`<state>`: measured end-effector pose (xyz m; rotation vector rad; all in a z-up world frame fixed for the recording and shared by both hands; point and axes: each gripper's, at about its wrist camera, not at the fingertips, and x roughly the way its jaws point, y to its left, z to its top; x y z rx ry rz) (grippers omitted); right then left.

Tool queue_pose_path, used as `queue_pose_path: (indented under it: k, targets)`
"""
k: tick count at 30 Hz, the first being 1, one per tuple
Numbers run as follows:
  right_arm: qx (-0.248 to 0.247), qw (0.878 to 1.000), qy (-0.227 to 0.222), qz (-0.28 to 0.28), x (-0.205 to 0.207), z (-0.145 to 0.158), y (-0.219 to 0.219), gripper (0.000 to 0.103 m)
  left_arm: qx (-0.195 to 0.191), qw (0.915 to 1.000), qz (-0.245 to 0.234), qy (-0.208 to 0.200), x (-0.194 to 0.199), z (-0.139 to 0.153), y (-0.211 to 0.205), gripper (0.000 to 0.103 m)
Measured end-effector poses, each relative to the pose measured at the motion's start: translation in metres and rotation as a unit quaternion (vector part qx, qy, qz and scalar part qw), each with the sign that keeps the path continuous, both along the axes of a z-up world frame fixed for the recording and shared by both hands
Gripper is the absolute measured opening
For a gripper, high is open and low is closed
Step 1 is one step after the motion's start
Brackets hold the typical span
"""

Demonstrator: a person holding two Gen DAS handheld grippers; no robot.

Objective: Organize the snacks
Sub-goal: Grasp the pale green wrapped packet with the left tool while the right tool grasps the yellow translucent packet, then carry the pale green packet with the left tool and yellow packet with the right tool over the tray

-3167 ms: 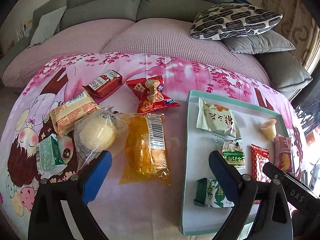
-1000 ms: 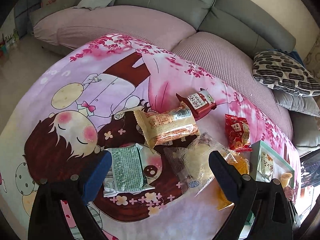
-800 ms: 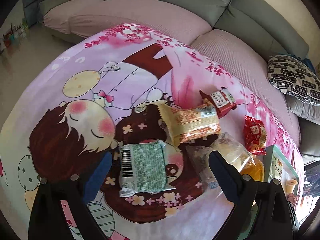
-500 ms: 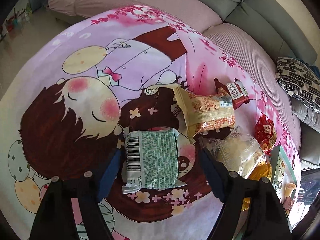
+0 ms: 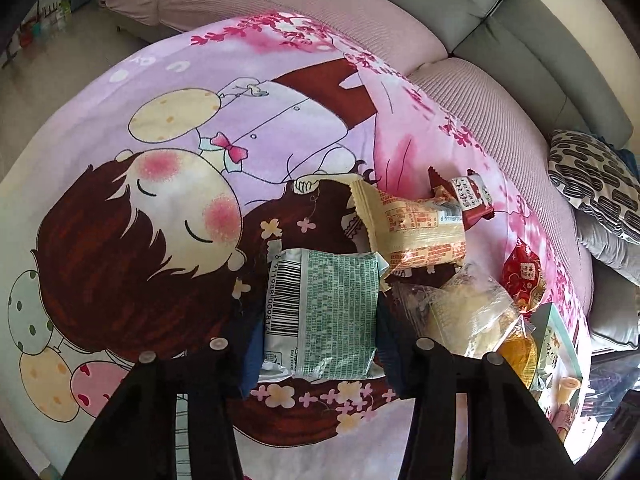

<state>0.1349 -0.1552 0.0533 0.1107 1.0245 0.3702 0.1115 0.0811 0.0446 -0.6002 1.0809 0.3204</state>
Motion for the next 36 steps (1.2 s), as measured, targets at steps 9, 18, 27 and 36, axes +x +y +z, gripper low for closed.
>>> queue_pose_path:
  k: [9,18,27,36]
  targets:
    - [0.022,0.999,-0.020,-0.012,-0.011,0.024,-0.016,0.040,0.012,0.9984,-0.005,-0.056,-0.007,0.037,-0.006,0.050]
    - [0.030,0.998,-0.043,-0.020,-0.028,0.047,-0.031,0.039,0.020,0.9969,-0.020,-0.073,-0.007,0.051,-0.019,0.050]
    - [0.032,0.998,-0.043,-0.041,-0.036,0.052,-0.050,0.039,0.029,0.9945,-0.053,-0.085,-0.003,0.060,-0.043,0.050]
    - [0.024,0.992,-0.047,-0.115,-0.045,0.059,-0.110,0.039,0.035,0.9857,-0.137,-0.091,0.008,0.065,-0.104,0.050]
